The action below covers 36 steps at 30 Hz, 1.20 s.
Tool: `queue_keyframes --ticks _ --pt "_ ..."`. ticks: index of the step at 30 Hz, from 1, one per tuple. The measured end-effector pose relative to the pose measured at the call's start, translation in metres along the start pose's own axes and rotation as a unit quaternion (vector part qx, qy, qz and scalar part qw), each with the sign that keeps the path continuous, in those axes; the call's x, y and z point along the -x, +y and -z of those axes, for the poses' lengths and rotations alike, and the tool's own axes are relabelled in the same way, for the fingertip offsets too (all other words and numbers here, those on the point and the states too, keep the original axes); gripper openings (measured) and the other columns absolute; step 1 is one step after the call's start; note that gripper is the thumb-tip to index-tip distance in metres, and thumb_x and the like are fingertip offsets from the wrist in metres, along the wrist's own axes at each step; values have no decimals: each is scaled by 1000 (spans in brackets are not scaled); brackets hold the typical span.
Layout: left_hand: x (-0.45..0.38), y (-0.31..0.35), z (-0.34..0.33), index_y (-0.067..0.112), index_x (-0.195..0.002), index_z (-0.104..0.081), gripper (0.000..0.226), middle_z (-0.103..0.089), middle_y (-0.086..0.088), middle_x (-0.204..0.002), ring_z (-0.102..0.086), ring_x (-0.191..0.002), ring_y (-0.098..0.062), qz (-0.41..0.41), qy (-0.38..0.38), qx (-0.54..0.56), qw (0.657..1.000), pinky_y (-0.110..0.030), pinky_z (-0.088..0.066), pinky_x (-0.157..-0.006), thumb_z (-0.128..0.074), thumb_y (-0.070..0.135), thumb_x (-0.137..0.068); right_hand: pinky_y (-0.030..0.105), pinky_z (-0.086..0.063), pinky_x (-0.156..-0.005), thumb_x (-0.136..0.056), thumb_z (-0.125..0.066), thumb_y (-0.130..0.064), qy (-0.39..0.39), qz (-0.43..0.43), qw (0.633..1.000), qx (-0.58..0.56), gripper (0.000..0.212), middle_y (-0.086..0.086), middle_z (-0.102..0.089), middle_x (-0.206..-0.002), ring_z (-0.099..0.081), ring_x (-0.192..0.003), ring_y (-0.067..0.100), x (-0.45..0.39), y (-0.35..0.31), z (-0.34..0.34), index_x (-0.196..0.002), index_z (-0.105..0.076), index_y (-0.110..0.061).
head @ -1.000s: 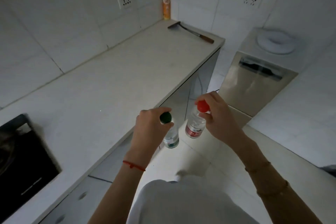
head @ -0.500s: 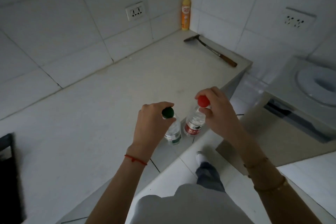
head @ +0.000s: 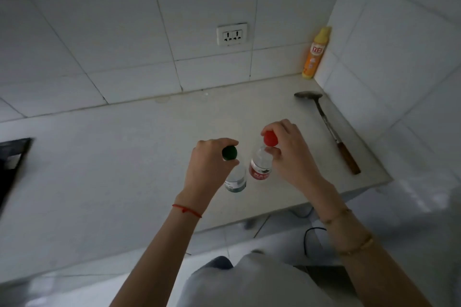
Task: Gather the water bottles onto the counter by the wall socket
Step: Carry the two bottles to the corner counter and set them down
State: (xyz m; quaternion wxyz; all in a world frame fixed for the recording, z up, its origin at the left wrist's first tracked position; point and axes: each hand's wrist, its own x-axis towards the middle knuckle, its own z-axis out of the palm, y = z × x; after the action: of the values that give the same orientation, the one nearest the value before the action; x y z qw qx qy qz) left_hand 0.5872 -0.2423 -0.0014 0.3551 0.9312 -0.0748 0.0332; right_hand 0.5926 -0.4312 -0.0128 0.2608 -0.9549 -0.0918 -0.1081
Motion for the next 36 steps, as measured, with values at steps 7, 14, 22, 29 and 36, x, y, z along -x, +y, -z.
queue_keyframes --ticks 7,14,22,29,36 --pt "-72 12 -13 21 -110 -70 41 -72 -1 -110 -66 -100 -17 36 26 -19 999 -31 -52 -93 -79 17 -70 20 -33 -88 -80 -67 -7 -19 28 999 -11 37 3 -48 -118 -46 -110 16 -78 35 -6 -109 -48 -19" --pt "-163 3 -15 20 -110 -70 41 -72 -2 -109 -65 -100 -19 44 53 -24 997 -30 -50 -93 -79 17 -70 21 -34 -88 -78 -65 0 -7 38 999 -28 36 5 -48 -116 -45 -107 17 -172 57 -17 -107 -50 -15" --pt "-275 -18 -23 19 -104 -58 47 -72 -8 -102 -66 -94 -21 93 79 52 991 -26 -53 -76 -84 15 -64 24 -35 -92 -79 -65 -2 -7 28 999 -28 36 7 -49 -118 -47 -110 20 -280 81 -43 -111 -52 -11" --pt "-354 -44 -47 16 -97 -57 44 -71 -10 -101 -66 -93 -24 118 88 56 987 -34 -57 -78 -85 17 -63 29 -39 -95 -79 -65 0 -15 16 999 -25 35 11 -50 -117 -47 -111 24 -347 108 -79 -112 -52 -5" --pt "-398 -63 -65 16 -96 -57 43 -71 -10 -102 -66 -94 -23 124 90 68 986 -29 -56 -77 -85 15 -63 31 -40 -97 -81 -66 -5 -9 -12 999 -32 37 10 -50 -120 -47 -114 24 -388 128 -102 -115 -51 -6"
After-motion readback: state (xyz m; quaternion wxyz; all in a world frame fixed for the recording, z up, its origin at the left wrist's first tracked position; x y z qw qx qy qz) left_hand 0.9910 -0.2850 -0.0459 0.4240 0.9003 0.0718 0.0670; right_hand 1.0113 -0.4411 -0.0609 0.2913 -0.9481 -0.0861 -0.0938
